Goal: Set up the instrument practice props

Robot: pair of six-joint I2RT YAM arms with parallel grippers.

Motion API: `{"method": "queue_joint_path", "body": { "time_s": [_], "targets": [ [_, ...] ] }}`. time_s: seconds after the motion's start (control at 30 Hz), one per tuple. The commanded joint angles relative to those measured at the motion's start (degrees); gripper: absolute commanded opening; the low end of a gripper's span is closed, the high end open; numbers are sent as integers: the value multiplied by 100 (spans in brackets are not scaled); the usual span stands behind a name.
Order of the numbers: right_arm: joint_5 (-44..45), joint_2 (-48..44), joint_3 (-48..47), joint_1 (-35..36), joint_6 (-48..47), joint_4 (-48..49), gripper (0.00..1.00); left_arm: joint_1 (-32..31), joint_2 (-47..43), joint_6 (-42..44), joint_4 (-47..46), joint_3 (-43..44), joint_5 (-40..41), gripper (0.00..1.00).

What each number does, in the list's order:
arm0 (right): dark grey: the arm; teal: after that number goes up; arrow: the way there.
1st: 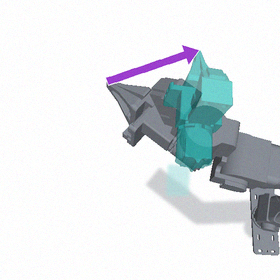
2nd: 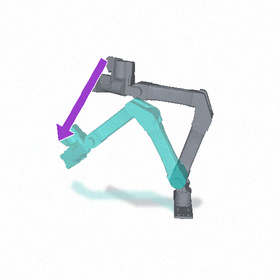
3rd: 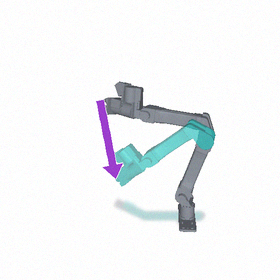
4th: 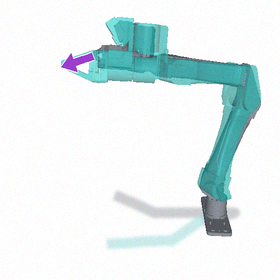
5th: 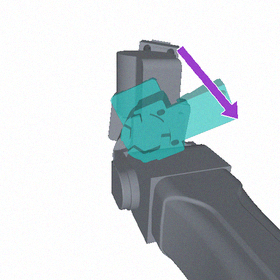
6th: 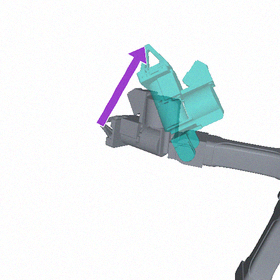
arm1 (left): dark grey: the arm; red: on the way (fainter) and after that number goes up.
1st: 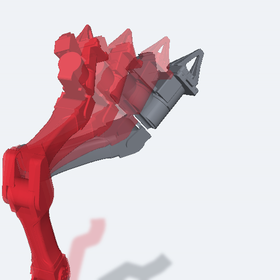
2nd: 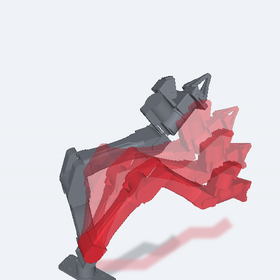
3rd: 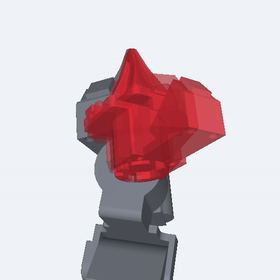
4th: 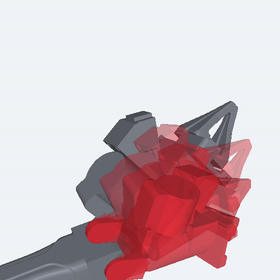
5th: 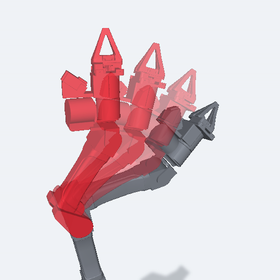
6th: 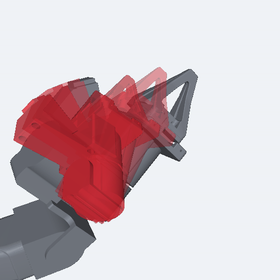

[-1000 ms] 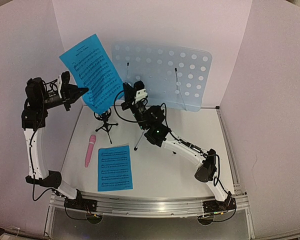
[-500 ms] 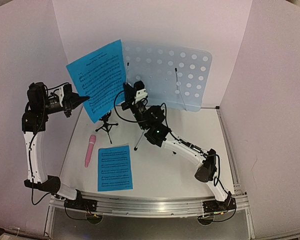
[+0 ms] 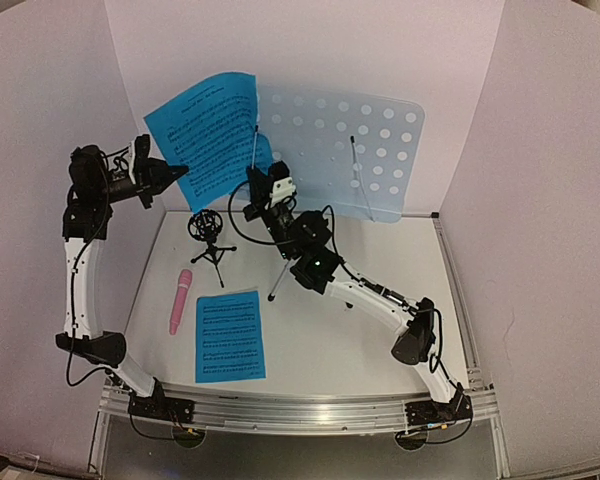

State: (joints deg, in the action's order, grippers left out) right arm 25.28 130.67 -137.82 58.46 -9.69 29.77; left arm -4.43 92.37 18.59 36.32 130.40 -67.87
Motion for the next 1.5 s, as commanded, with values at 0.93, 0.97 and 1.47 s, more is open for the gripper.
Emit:
{"method": "queue_joint_path", "body": {
  "time_s": [0.93, 0.97, 1.47],
  "targets": [
    [-185, -411, 132, 91, -357, 132, 0, -345, 1400, 372, 244, 1809, 280, 0],
    [-182, -413, 128, 88, -363, 126, 0, -366, 1452, 388, 181, 1858, 283, 0],
    [-196, -415, 96, 92, -419, 57, 0, -798, 1952, 169, -469, 2157, 454, 0]
  ]
}}
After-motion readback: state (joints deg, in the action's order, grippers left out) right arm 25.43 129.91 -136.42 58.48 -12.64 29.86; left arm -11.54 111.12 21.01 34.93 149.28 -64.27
